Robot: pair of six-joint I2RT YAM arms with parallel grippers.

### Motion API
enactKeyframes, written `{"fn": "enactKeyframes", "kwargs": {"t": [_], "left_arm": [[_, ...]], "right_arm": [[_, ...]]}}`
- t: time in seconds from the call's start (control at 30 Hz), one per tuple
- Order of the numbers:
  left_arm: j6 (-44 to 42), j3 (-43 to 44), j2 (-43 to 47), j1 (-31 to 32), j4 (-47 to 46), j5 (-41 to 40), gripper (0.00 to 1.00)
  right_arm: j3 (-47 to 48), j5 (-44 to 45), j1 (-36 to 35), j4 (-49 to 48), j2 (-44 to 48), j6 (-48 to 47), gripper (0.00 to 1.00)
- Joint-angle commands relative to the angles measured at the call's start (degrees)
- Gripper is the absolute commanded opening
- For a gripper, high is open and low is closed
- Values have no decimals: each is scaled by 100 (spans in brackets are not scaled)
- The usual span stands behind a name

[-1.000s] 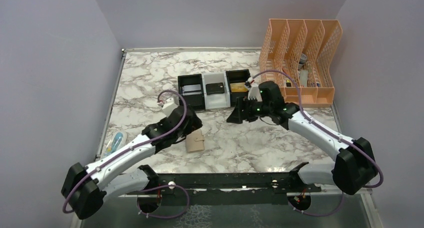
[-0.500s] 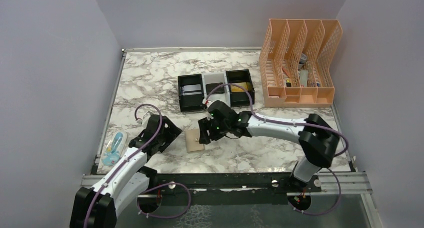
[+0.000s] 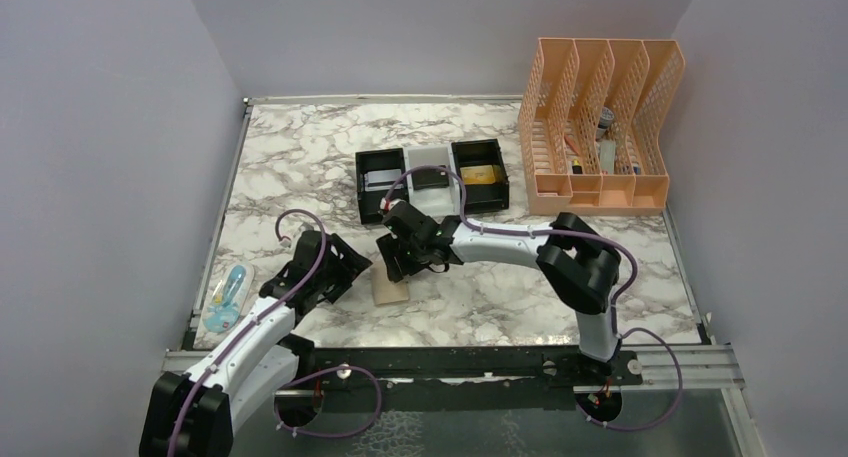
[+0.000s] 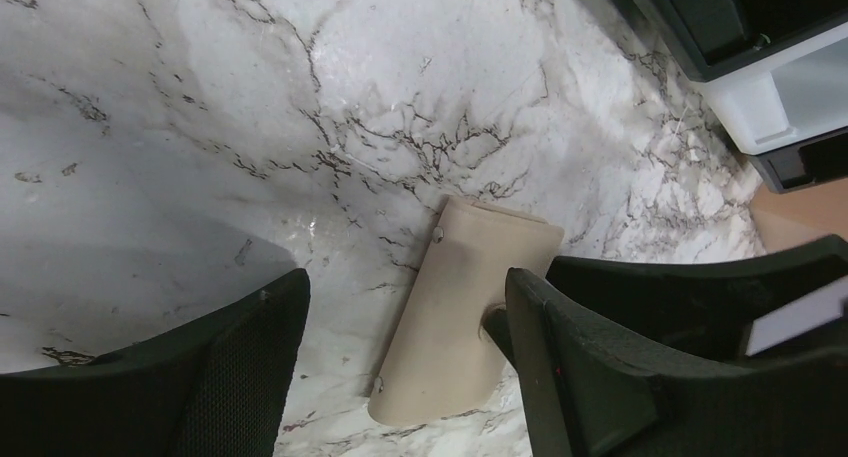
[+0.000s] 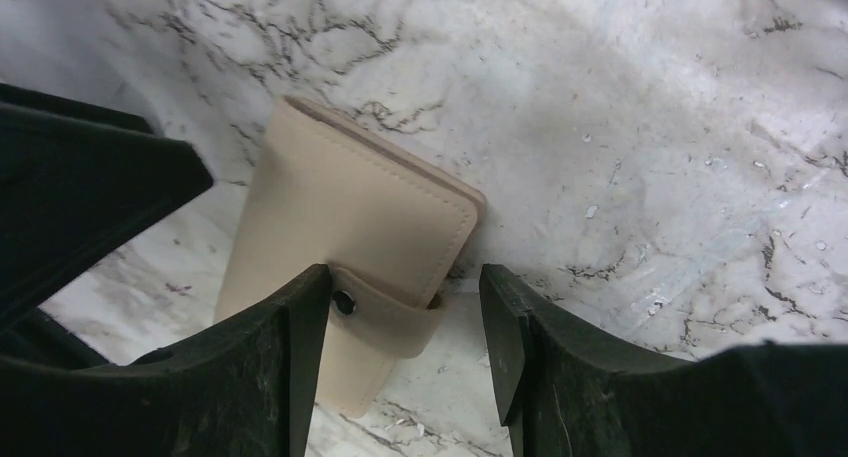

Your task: Take the credit cards out of the card holder

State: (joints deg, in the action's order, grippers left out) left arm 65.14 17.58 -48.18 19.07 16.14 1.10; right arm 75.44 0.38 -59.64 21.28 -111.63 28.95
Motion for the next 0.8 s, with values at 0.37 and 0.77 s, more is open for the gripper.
{"fn": "enactKeyframes", "kwargs": {"t": [0.37, 0.77], "left_arm": [[-1057, 123, -70, -37, -633, 796, 72], [-1742, 635, -1297, 985, -1311, 1184, 74]], "right_arm": [[-1351, 1704, 137, 335, 739, -64, 54], [-1254, 1516, 339, 574, 1635, -212, 53]]}}
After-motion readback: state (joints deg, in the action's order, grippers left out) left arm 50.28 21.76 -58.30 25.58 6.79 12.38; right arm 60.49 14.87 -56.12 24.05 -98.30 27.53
